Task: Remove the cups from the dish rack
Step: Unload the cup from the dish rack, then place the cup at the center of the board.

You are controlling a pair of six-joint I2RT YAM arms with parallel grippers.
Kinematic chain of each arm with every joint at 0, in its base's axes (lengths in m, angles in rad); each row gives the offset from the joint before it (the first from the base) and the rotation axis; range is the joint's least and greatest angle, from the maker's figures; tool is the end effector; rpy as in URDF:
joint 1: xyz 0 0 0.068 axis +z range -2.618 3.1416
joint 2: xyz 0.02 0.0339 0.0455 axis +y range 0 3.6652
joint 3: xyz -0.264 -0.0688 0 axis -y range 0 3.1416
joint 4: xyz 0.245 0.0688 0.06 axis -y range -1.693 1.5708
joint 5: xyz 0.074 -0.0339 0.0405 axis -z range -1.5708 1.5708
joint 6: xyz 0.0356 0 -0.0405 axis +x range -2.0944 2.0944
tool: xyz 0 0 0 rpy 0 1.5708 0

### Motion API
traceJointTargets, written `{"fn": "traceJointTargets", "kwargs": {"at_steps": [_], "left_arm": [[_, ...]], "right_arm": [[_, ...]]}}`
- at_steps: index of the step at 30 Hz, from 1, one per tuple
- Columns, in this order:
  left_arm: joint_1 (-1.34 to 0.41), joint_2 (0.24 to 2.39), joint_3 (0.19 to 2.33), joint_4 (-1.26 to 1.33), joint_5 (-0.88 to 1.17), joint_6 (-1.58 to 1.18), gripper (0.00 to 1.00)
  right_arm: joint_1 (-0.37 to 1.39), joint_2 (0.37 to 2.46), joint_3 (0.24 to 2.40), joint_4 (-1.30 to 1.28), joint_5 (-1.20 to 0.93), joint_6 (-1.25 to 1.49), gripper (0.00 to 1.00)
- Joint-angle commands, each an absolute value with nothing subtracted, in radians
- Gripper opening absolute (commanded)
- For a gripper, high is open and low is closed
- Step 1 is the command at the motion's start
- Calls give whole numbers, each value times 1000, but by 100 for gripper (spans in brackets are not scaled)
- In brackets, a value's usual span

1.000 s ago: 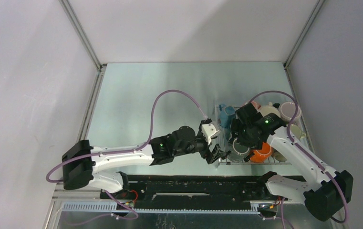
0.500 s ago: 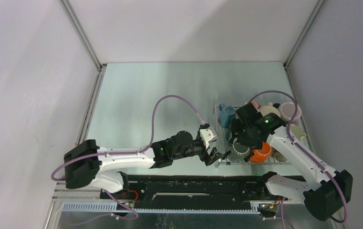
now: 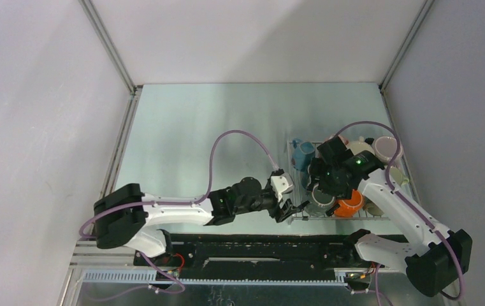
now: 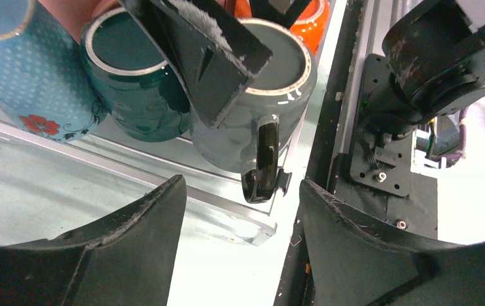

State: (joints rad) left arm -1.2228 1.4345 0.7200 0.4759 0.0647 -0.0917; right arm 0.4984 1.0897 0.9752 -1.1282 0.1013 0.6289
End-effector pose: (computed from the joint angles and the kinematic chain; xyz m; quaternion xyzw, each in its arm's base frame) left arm 0.1052 -0.2969 0.2340 0.4380 0.6528 -0.3974 0.4734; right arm 0.1628 0.0845 0.2756 0.0725 0.9827 0.0449 0.1646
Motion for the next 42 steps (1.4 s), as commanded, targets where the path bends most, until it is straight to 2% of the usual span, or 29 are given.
{"fn": "traceJointTargets", "kwargs": {"at_steps": [1, 16, 32, 42], "left_arm": [[-1239, 1469, 750, 516, 71, -46, 71], [-1296, 1553, 839, 520, -63, 37, 65], [-1309, 1648, 921, 512, -63, 64, 55], [-1311, 1679, 957, 487, -73, 69, 39]], "right_arm": [[486, 1061, 1032, -1160, 96, 600, 49], [483, 1069, 1051, -1169, 91, 598, 48], [483, 1078, 1056, -1164, 74, 599, 47], [483, 1078, 1069, -1170, 75, 596, 47]]}}
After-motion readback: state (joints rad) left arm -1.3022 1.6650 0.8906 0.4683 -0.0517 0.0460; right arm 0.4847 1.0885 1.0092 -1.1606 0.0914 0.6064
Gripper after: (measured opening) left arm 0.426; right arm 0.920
